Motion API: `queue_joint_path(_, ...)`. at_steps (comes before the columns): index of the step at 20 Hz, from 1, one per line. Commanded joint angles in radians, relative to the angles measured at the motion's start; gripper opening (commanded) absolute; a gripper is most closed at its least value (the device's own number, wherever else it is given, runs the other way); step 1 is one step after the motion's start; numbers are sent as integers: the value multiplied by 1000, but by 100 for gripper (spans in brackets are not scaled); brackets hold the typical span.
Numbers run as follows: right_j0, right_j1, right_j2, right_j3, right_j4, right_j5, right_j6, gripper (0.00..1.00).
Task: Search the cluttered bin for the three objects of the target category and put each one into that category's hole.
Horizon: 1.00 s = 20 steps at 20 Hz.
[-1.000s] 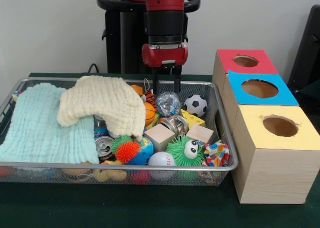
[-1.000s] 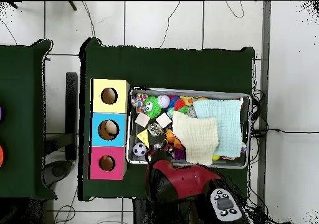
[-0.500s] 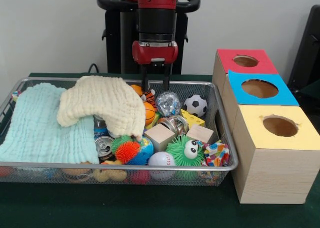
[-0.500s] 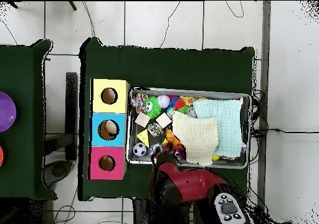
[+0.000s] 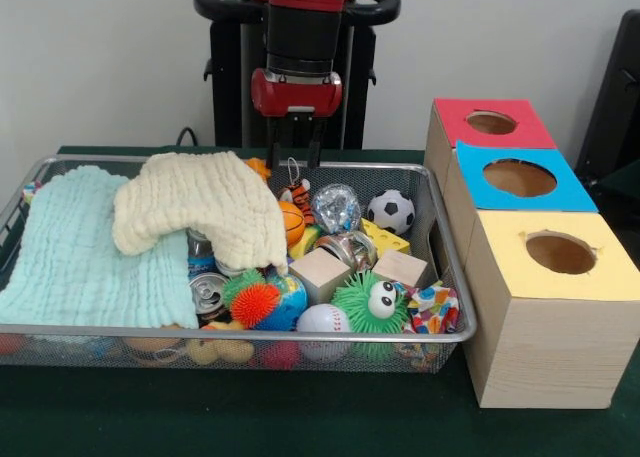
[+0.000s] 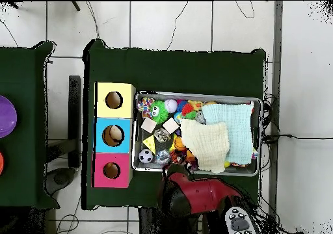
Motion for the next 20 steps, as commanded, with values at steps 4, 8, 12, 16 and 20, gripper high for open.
queue_joint_path(4, 10, 119, -30, -22, 19, -7, 163, 100)
queue_joint_path(8, -2, 185, -15, -27, 17, -110, 186, 100)
queue_joint_path(12, 19, 208, -46, -13, 16, -192, 193, 100)
queue_joint_path(16, 53, 277, -109, -45, 32, -276, 178, 100)
queue_joint_path(20, 58, 318, -132, -68, 41, -319, 154, 100)
